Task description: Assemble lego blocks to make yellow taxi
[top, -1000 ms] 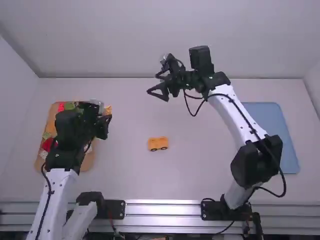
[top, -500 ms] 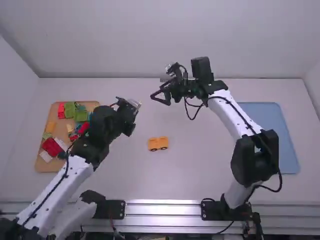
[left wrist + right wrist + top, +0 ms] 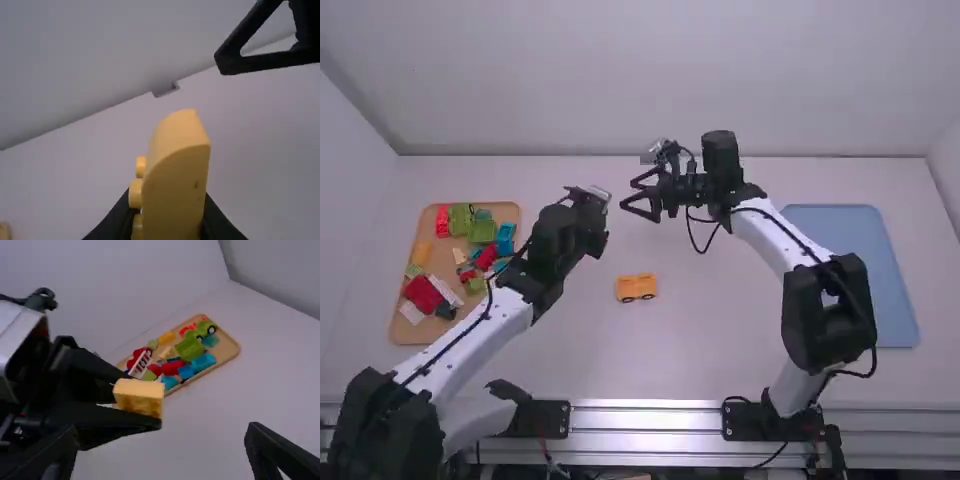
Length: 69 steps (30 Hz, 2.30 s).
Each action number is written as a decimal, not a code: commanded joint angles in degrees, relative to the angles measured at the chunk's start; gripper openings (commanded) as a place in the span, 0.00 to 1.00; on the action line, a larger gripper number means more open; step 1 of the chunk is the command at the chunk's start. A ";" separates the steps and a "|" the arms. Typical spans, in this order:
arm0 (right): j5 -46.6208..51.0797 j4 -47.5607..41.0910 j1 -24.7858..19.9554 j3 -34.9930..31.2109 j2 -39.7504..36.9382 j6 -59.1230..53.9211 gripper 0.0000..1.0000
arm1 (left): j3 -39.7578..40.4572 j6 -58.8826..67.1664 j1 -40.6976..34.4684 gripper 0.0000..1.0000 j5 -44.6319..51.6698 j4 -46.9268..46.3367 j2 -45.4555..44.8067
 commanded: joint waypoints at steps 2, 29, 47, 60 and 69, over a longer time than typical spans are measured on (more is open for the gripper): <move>-1.81 4.81 0.09 -2.25 0.46 5.35 0.92 | -0.26 -2.64 -0.50 0.04 3.91 2.56 1.64; 2.03 -0.76 0.74 -3.52 0.44 9.11 0.73 | -0.26 -1.62 -3.48 0.02 4.92 6.49 4.81; 2.03 2.03 2.97 -3.52 0.44 9.07 0.41 | -0.26 -2.36 -3.48 0.05 4.92 7.54 4.81; 1.92 5.46 2.32 -3.52 0.44 9.16 0.19 | -0.26 -6.64 -3.48 0.99 3.54 8.09 4.79; -8.00 3.48 -3.28 -0.87 0.33 0.04 0.21 | 0.22 -7.30 -2.45 0.99 15.52 4.44 0.81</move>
